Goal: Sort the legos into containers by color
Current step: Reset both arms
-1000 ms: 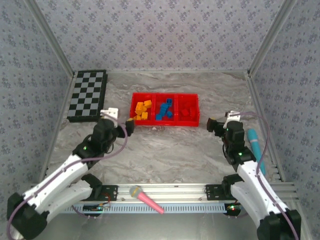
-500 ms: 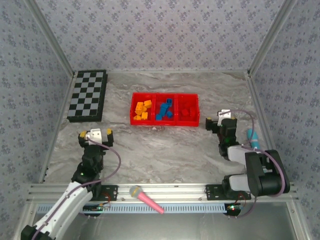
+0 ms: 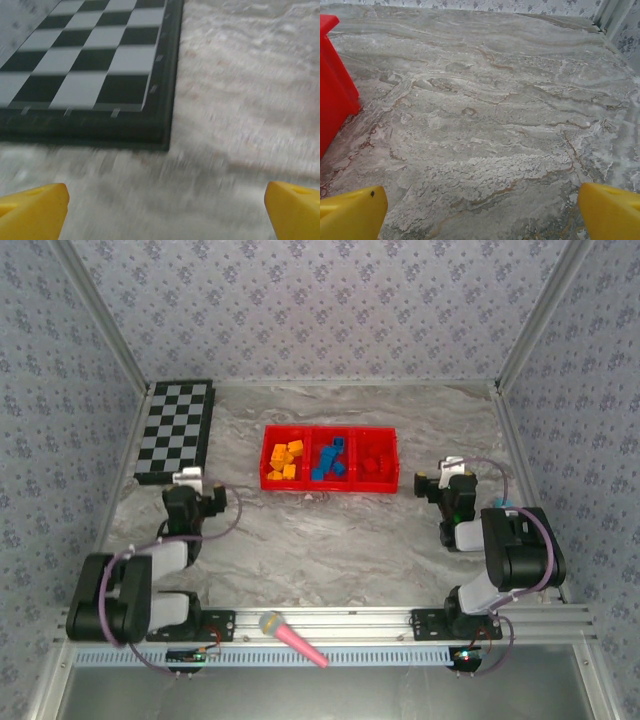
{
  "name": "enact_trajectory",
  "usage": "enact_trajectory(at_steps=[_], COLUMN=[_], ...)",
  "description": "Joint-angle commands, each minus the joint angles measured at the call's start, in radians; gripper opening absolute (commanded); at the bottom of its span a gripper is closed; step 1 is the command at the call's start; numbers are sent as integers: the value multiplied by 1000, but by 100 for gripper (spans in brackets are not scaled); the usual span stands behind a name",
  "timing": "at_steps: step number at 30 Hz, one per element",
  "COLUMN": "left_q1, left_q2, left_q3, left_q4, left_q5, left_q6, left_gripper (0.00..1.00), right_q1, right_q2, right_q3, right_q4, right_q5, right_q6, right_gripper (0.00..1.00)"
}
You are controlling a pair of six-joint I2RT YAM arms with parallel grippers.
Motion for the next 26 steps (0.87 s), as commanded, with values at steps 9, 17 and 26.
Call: enact_trajectory(at_steps=[9,17,26], left_q1=[73,69,71], left_q2=[240,241,243], left_q3=[141,147,149], left_q4=[154,141,138], left_q5=[139,126,131], left_q6=[11,8,6], left_gripper=[100,100,100], right_q1=[-3,-4,-4], right_q2=[-7,-7,-5], right_q3=[64,64,65], right_q4=[-56,-55,-56], right_q5=[137,138,137], right_q6=[56,56,55], right_gripper=[100,100,100])
